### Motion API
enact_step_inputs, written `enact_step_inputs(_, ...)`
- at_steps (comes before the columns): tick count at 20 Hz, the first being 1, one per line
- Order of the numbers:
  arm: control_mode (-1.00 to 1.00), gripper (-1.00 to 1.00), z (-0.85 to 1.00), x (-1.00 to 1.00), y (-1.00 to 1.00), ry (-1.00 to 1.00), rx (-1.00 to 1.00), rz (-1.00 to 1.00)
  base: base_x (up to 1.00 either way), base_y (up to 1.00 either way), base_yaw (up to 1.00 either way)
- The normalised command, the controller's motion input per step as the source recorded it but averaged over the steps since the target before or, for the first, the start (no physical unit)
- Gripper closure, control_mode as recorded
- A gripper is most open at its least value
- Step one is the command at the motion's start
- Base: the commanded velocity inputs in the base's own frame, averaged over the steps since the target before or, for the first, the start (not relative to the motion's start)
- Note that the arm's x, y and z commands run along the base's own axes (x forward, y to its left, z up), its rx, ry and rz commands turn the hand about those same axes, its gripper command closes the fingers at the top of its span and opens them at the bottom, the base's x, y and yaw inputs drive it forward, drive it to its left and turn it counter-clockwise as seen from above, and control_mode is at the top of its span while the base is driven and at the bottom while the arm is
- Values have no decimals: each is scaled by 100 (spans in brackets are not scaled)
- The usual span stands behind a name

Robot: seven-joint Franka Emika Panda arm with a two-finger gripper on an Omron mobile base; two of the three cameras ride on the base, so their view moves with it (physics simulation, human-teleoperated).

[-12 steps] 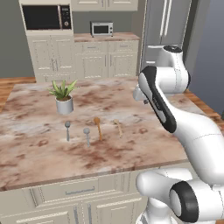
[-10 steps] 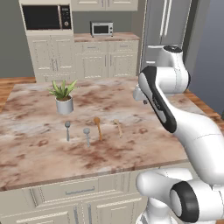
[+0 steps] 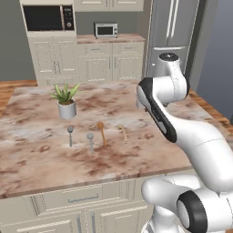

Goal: Organize the utensils by type. Pick up the wooden spoons from the counter and place them in the open cabinet. Then pick up the metallic utensils from the counter and place them in the open drawer.

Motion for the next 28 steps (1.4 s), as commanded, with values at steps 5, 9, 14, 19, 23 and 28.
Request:
enact_step_inputs(5, -100, -100, -41, 41, 20, -7, 1, 0, 0, 0, 0)
enact_step_inputs(9, -100, -100, -35, 40, 18, 0, 13, 0, 0, 0, 0)
enact_step_inputs(14, -100, -100, -33, 49, 18, 7, 10, 0, 0, 0, 0)
enact_step_inputs(19, -100, -100, -35, 53, 24, 19, 0, -1, 0, 0, 0)
enact_step_inputs(23, -100, -100, -35, 48, 14, 23, 0, -8, 0, 0, 0)
enact_step_inputs(28, -100, -100, -32, 32, 7, 27, 0, -7, 0, 0, 0)
